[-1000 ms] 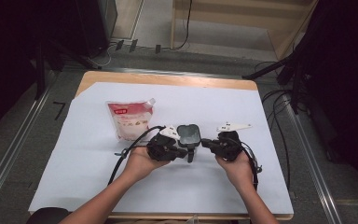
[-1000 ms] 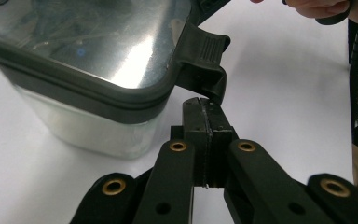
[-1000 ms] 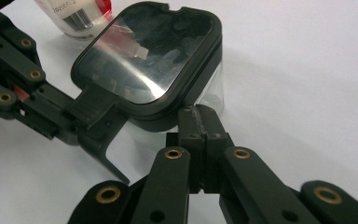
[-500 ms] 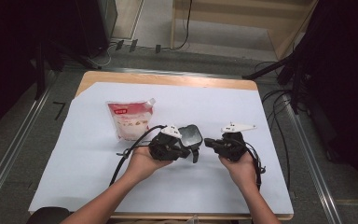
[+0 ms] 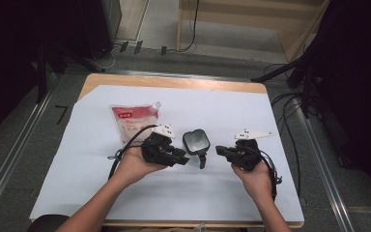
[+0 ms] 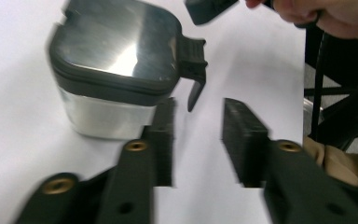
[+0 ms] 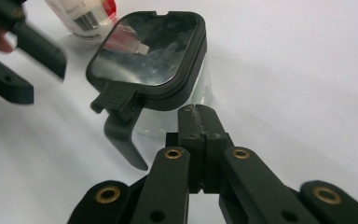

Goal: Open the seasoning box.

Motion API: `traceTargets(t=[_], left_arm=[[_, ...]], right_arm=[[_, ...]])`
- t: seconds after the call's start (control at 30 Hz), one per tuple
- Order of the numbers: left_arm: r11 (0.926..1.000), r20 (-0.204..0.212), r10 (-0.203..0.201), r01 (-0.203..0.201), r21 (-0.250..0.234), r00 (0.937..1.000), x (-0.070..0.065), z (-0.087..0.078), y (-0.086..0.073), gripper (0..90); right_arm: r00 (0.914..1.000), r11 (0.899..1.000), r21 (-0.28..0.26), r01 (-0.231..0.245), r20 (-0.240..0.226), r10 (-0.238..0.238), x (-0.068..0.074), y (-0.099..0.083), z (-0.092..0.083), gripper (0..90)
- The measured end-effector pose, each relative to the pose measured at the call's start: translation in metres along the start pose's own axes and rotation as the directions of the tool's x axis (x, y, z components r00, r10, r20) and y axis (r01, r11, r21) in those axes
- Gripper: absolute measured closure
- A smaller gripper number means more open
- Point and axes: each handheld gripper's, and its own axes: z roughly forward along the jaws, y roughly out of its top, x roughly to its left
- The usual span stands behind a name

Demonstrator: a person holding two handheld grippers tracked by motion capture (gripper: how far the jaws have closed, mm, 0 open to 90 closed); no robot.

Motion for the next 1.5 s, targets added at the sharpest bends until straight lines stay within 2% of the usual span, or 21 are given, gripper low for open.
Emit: traceTargets(t=[0.03, 0.1, 0.23, 0.4, 0.5, 0.6, 0.67, 0.73, 0.83, 1.03, 1.17, 1.3, 1.5], left_arm=[[1.0, -0.001, -0.002, 0.002, -0.003, 1.0, 0.003, -0.004, 0.0, 55.5], [0.9999, -0.009, 0.009, -0.009, -0.005, 0.9999, 0.003, -0.006, 0.0, 52.3], [0.9991, -0.034, 0.043, -0.043, 0.008, 0.9985, 0.005, -0.012, -0.001, 48.6], [0.9985, -0.034, 0.053, -0.053, 0.016, 0.998, 0.007, -0.015, -0.001, 45.5], [0.9984, -0.039, 0.056, -0.056, 0.008, 0.9977, 0.009, -0.018, -0.004, 44.6], [0.9983, -0.038, 0.059, -0.058, 0.003, 0.9976, 0.008, -0.018, -0.004, 44.3], [0.9982, -0.037, 0.06, -0.06, 0.005, 0.9975, 0.008, -0.018, -0.004, 43.9], [0.9979, -0.038, 0.065, -0.065, 0.005, 0.9972, 0.009, -0.019, -0.005, 43.6], [0.9978, -0.05, 0.067, -0.067, -0.004, 0.9965, 0.01, -0.02, -0.007, 43.7], [0.9981, -0.046, 0.058, -0.059, -0.015, 0.9973, 0.01, -0.021, -0.007, 43.9], [0.9983, -0.049, 0.057, -0.058, -0.009, 0.9971, 0.009, -0.019, -0.008, 43.6], [0.9985, -0.042, 0.052, -0.053, -0.011, 0.9977, 0.009, -0.017, -0.01, 43.4], [0.9983, -0.045, 0.058, -0.058, -0.004, 0.9973, 0.009, -0.017, -0.009, 43.4]], right_arm=[[1.0, 1.0, 0.0, -0.008, -0.005, 0.008, 0.002, -0.001, -0.002, 90.0], [0.9999, 1.0, 0.005, -0.013, -0.01, 0.013, 0.005, -0.003, -0.004, 90.0], [0.9998, 1.0, 0.004, -0.001, -0.021, 0.001, 0.013, -0.005, -0.007, 90.0], [0.9993, 1.0, 0.012, 0.016, -0.035, -0.015, 0.023, -0.007, -0.006, 90.0], [0.9987, 0.999, 0.025, 0.026, -0.044, -0.025, 0.033, -0.01, -0.001, 90.0], [0.9985, 0.999, 0.028, 0.026, -0.048, -0.024, 0.036, -0.011, 0.001, 90.0], [0.9976, 0.999, 0.028, 0.021, -0.067, -0.019, 0.039, -0.012, 0.005, 90.0], [0.9959, 0.999, 0.042, 0.029, -0.087, -0.025, 0.044, -0.013, 0.011, 90.0], [0.9944, 0.997, 0.055, 0.057, -0.092, -0.052, 0.049, -0.014, 0.02, 90.0], [0.9921, 0.993, 0.086, 0.081, -0.103, -0.072, 0.059, -0.015, 0.036, 90.0], [0.9912, 0.991, 0.089, 0.095, -0.101, -0.086, 0.061, -0.015, 0.041, 90.0], [0.993, 0.992, 0.091, 0.083, -0.092, -0.075, 0.058, -0.013, 0.043, 90.0], [0.9928, 0.991, 0.1, 0.089, -0.089, -0.08, 0.057, -0.014, 0.043, 90.0]])
